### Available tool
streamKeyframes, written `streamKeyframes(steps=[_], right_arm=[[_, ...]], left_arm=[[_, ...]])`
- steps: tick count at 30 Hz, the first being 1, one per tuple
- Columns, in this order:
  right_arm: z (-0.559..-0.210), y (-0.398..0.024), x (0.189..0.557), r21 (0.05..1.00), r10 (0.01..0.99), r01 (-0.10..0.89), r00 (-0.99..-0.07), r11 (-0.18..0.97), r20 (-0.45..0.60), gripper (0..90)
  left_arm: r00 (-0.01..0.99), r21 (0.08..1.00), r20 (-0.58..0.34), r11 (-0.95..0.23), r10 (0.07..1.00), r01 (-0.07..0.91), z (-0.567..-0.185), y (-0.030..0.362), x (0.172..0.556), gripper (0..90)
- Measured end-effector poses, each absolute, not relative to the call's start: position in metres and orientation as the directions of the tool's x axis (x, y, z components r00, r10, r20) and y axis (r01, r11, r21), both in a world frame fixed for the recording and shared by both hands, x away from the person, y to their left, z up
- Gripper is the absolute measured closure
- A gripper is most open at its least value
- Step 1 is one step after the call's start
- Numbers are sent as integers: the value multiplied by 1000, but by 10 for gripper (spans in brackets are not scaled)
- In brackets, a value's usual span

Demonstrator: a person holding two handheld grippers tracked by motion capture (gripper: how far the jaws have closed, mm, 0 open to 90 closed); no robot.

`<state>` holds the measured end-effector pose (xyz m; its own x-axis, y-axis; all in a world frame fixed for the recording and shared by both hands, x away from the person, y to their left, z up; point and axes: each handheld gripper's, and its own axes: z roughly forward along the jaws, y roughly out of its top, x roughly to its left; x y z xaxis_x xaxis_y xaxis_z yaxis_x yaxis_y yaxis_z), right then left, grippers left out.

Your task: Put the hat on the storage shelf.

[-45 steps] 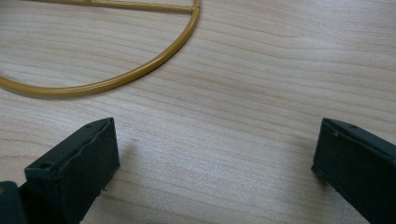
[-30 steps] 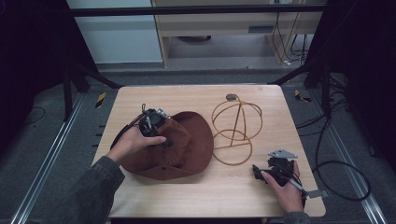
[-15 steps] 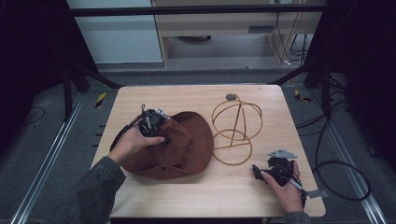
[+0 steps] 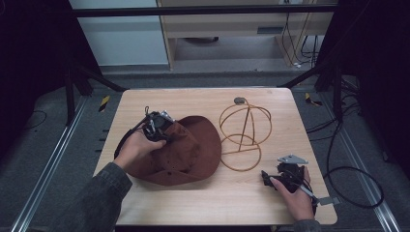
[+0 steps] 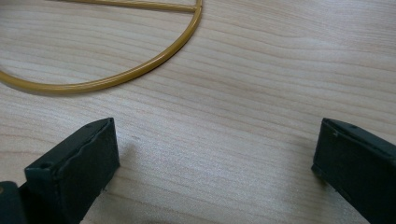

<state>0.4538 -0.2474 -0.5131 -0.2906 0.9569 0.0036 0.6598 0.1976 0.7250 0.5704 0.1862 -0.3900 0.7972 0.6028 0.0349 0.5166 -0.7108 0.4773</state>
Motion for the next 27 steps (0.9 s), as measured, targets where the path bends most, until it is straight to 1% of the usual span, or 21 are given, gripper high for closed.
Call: streamKeyframes(steps=[6, 11, 18, 27], right_arm=[[-513, -247, 454, 725, 957, 660, -291, 198, 4, 4], [-513, -247, 454, 725, 957, 660, -291, 197, 4, 4], [-513, -247, 454, 725, 957, 660, -290, 197, 3, 4], [-513, -247, 454, 725, 957, 660, -290, 197, 3, 4]], left_arm=[[793, 520, 46, -693, 607, 500, -376, 196, 564, 882], [799, 555, 76, -691, 597, 464, -362, 206, 553, 882], [800, 617, 83, -661, 595, 427, -340, 223, 540, 883], [818, 631, 134, -685, 559, 365, -317, 224, 521, 883]])
